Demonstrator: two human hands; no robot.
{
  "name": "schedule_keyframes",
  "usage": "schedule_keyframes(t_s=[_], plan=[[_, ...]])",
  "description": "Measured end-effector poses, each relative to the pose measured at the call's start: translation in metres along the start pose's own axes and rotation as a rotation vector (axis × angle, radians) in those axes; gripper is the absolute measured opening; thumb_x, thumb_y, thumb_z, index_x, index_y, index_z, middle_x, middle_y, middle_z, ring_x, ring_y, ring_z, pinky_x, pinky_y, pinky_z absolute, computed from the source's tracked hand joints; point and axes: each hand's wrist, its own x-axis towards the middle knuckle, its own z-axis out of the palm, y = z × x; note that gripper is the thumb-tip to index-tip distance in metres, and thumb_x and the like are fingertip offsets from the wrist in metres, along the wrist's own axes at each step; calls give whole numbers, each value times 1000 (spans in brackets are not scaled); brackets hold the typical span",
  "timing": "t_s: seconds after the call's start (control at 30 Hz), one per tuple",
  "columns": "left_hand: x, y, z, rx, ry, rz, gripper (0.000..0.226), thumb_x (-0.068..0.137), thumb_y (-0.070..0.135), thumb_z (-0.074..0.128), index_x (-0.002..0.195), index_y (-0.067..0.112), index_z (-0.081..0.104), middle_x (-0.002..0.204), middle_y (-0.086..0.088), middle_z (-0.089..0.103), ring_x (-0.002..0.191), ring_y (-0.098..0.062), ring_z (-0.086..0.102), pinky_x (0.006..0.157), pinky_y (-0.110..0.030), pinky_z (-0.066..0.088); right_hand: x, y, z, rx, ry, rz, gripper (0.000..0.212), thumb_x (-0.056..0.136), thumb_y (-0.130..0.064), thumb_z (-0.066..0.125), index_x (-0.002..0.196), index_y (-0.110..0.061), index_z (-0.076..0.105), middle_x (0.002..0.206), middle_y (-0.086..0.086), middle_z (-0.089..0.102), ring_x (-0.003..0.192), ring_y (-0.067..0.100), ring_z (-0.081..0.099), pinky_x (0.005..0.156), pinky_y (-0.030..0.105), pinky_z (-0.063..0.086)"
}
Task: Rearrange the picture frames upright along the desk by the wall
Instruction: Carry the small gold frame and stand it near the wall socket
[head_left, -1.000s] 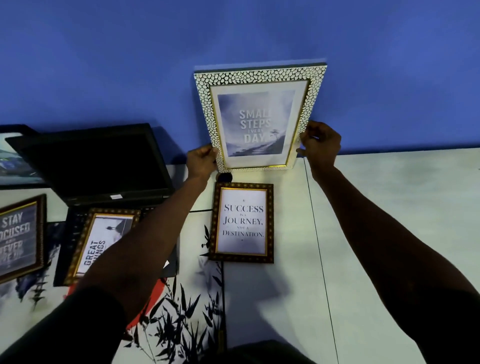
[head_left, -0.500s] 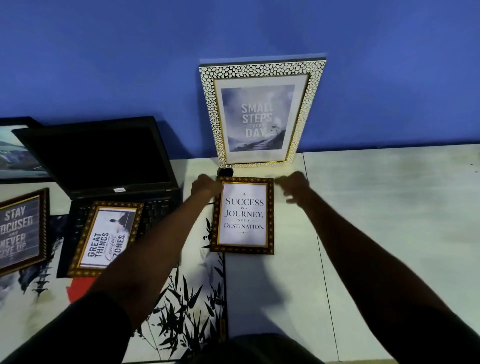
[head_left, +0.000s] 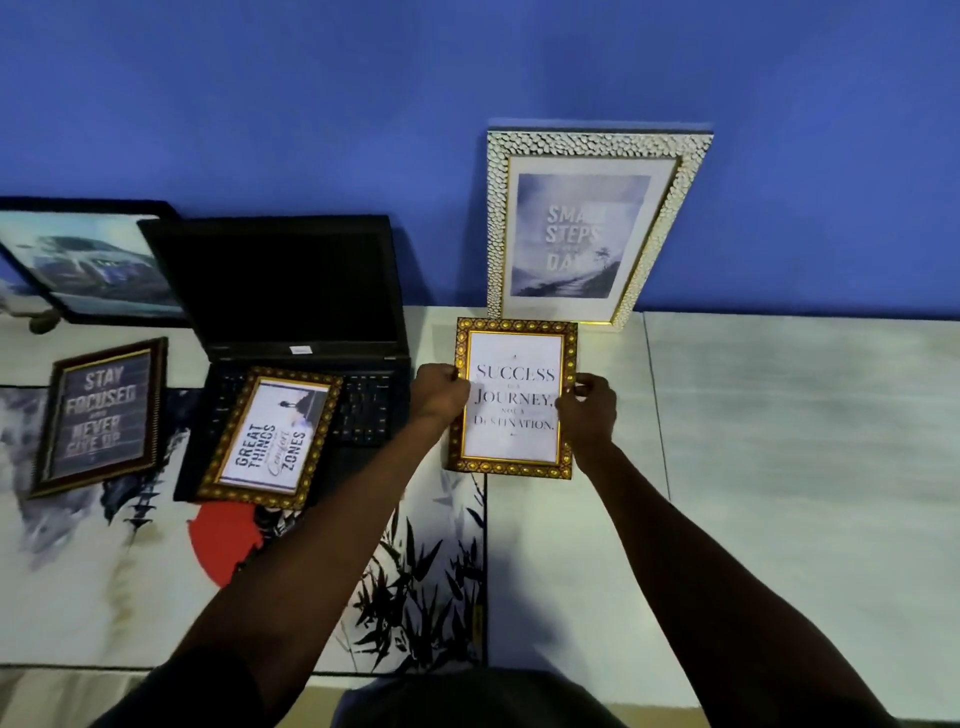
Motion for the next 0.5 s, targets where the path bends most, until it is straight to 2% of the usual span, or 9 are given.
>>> schedule_keyframes(t_s=[0.1,0.13,0.2,0.27,0.33,0.4,0.47,0.5], plan=[[-10,-1,-37,-80,84,121,15,78,16,68,81,5,78,69,-5,71,66,-16,63,64,-33,55,-28,-29,15,84,34,-86,44,83,3,64,126,-4,61,121,12,60,104,22,61,69,10,41],[-14,-3,-53,-117,104,151,15,78,18,70,84,9,79,69,-3,71,65,-12,60,63,-30,52,-37,-38,24,108,48,-116,44,82,2,64,125,-5,62,120,11,61,104,22,61,67,7,40],[-22,-10,-90,-223,143,149,25,68,27,69,91,28,80,70,3,74,67,-9,62,65,-33,56,-57,-58,46,131,71,-184,42,81,1,63,122,-7,65,120,13,66,106,27,65,78,13,39],[-27,-26,-134,-344,227,90,35,59,30,66,89,44,76,68,7,74,70,-13,66,71,-38,59,-83,-77,81,116,57,-239,39,80,0,61,118,-7,67,116,13,68,108,28,65,82,14,36],[-31,-43,-179,-436,323,72,34,64,17,65,89,34,80,69,6,73,70,-15,63,71,-34,55,-109,-94,120,120,-21,-287,39,77,-2,61,115,-8,66,114,12,69,105,27,65,82,16,39],[-28,-66,-226,-506,390,48,32,71,6,65,94,20,82,73,-3,74,67,-16,60,67,-31,51,-132,-106,166,103,-107,-358,42,72,-8,59,113,-13,66,111,11,68,100,25,67,88,30,52],[-22,-90,-274,-524,440,47,30,70,7,64,90,19,83,72,-9,75,63,-16,58,63,-31,48,-149,-115,213,76,-183,-423,44,68,-12,58,111,-17,66,110,11,68,96,24,69,89,41,58],[-20,-112,-318,-532,484,41,29,70,8,64,90,17,83,71,-8,75,62,-14,58,62,-30,47,-167,-122,258,62,-232,-448,42,69,-10,58,109,-19,65,111,13,67,95,24,69,88,42,60]])
